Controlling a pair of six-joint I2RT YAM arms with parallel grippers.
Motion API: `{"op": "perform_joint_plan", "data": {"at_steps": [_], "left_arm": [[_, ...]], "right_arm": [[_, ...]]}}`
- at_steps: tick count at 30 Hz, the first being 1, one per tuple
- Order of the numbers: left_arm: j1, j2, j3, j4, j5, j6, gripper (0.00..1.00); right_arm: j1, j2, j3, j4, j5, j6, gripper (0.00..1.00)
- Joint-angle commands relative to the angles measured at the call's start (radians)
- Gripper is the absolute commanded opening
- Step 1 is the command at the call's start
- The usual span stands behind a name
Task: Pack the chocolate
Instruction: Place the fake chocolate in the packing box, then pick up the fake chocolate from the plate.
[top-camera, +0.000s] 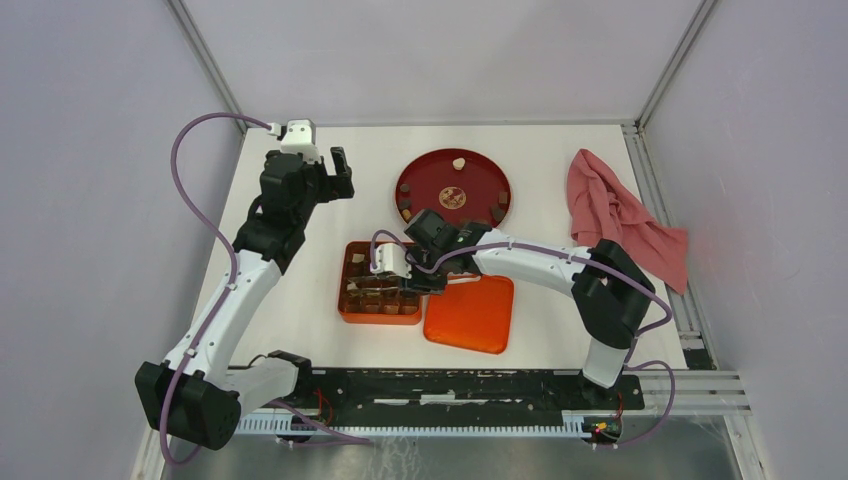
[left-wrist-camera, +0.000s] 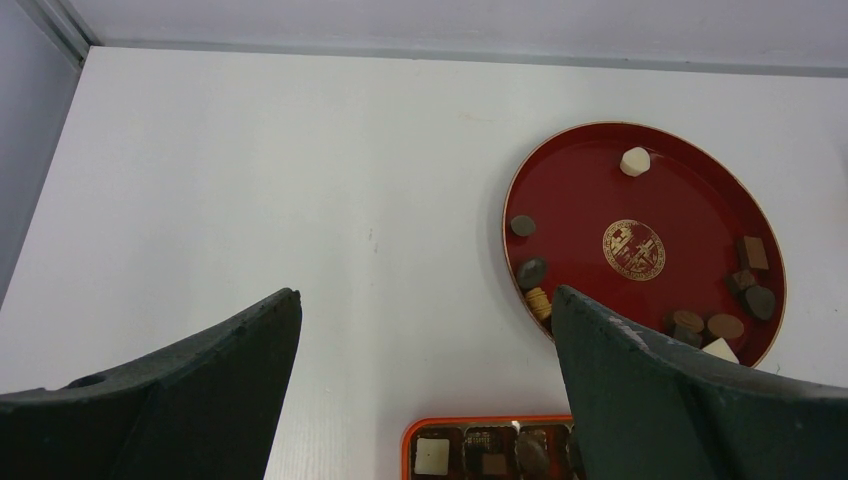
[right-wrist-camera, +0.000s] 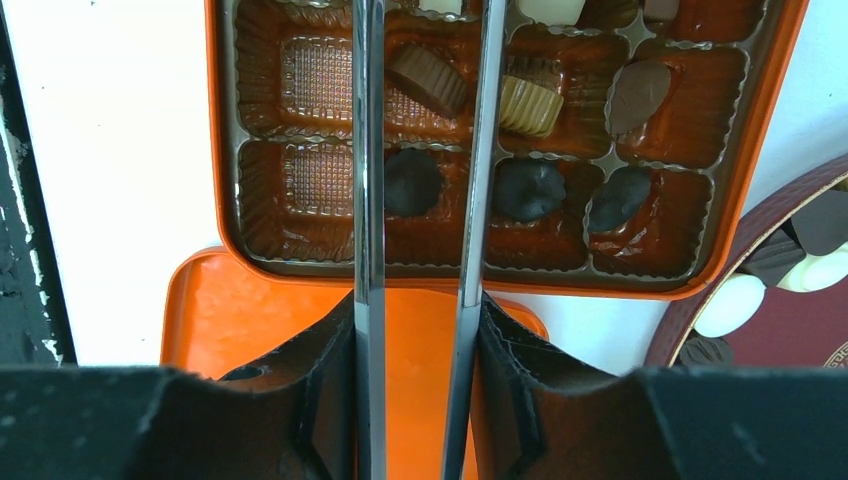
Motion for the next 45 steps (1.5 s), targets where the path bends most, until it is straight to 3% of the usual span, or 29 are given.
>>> {"op": "perform_joint_plan", "data": {"at_steps": [1, 16, 45], "left_arm": [[-0.004, -0.003, 0.017, 0.01, 0.011, 0.033, 0.99], [-0.003, -0.012, 0.014, 0.014, 0.008, 0.034, 0.99], [-0.004, -0.019, 0.017, 0.012, 0.034, 0.03, 0.99]], "right_arm": [[0.005, -0.009, 0.05, 0.018, -0.01, 0.014, 0.4], [-0.062, -0.129, 0.028, 0.012, -0.091, -0.011, 0.35], [-0.502, -0.226, -0.049, 0.044, -0.261, 0.029, 0.36]]}}
